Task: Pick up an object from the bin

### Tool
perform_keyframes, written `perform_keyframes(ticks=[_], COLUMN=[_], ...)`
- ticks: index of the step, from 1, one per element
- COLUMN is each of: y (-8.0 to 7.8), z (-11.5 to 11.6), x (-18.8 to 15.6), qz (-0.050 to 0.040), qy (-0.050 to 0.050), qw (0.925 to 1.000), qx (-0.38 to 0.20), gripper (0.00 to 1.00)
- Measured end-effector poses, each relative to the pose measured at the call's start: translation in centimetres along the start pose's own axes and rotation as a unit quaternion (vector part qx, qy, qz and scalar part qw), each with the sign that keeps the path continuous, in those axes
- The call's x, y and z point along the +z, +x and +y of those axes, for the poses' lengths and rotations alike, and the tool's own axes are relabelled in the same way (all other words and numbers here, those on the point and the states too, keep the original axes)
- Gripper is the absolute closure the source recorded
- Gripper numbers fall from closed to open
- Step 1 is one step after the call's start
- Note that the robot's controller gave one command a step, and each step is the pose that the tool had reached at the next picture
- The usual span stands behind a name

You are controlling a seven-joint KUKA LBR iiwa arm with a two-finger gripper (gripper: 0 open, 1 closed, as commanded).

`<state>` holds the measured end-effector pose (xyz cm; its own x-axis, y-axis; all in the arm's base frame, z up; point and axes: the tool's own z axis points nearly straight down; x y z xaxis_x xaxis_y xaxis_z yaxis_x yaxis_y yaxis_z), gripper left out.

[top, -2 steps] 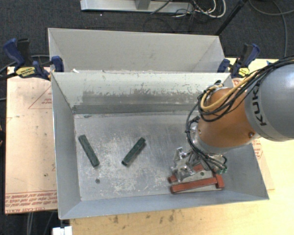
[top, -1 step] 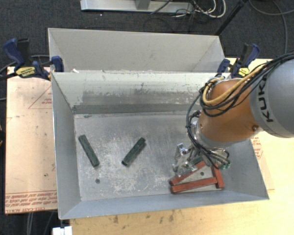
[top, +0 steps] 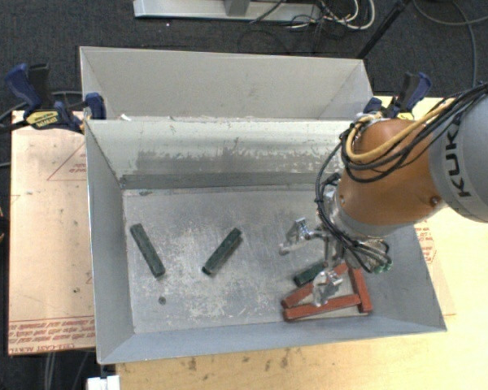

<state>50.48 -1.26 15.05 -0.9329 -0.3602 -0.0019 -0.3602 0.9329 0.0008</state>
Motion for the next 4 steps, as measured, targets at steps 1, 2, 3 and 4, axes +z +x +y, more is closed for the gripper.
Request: perform_keyframes(ticks=[1,2,3,4], y=[0.2,0.3,0.4,3.7], z=[-0.1,-0.1,-0.1,-4.5], x=[2.0,3.5,4.0,7.4], qz=[0.0005,0.0008,0.0007,-0.0106], qy=[0.0,-0.001,-0.001,0.001], qw=[1.0,1.0,1.0,0.9995], qx=[-0.002,-0.003,-0.004,-0.029], gripper=[1.0,0.0,0.0,1.0])
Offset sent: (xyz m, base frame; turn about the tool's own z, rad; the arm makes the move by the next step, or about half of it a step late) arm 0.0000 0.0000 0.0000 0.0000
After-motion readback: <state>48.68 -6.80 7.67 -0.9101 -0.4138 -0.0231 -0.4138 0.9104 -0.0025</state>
